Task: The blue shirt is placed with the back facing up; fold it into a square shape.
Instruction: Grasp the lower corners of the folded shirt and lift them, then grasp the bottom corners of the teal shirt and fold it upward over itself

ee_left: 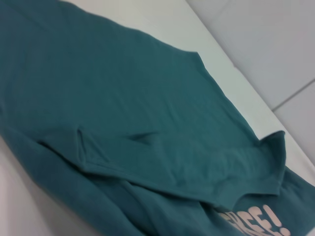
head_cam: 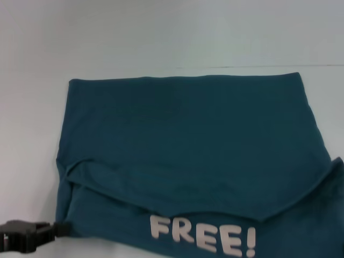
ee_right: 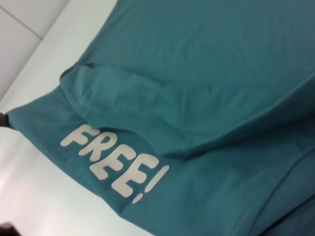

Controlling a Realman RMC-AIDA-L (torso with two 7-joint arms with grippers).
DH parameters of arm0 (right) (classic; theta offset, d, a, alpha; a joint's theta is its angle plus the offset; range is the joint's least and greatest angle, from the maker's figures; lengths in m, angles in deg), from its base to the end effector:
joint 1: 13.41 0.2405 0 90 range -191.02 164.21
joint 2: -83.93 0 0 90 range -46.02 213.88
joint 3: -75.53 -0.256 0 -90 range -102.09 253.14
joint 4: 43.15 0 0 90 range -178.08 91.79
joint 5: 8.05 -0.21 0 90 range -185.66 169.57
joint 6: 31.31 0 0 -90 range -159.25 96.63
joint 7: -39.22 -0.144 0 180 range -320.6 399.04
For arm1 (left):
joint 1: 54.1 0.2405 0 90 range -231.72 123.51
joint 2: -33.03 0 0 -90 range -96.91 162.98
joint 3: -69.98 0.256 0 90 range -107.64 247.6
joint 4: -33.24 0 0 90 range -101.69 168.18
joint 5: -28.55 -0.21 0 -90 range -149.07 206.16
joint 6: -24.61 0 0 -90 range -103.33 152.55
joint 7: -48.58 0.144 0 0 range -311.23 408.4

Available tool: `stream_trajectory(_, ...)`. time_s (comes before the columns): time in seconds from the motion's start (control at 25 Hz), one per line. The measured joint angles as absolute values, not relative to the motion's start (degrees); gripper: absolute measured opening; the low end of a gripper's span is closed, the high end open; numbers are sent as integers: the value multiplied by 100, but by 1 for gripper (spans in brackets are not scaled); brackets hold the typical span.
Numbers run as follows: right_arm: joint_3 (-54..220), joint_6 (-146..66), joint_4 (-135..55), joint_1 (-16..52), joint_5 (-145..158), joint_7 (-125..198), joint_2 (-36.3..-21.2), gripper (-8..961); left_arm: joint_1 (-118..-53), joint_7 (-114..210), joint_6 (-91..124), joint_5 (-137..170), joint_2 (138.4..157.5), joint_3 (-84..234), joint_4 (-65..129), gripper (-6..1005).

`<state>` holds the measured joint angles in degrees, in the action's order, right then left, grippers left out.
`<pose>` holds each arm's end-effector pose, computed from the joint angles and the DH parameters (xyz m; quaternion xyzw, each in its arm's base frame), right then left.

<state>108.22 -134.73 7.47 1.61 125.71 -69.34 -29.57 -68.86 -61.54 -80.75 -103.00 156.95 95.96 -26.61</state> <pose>0.3630 0.2275 0.0717 -0.8452 0.5176 0.1010 0.0869 -0.3285 0.2295 0.0436 -0.8318 -0.5116 -0.1878 0.1056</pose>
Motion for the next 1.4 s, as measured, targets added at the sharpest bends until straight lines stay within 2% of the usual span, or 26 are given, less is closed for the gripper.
stream_trajectory(0.68,10744,-13739,731,151,12739,-6820,-2954,45,-6891,-5940,-8788,-10833,15655,9169,-2703,104)
stream_trajectory(0.84,10361,-13515,711,437,12704,-6781,-2929,44,-7209,-5954,-8635,-10743,15590,8896,-2615,108)
stream_trajectory(1.12,9786,-12647,594,1228,12666,-6781,-2885,44,-8204,-6146,-7659,-10298,15270,8631,-1830,114)
stream_trajectory(1.4,9768,-11087,21,2004,12268,-6579,-2812,44,-9035,-6417,-5862,-10201,15163,8690,-1168,120)
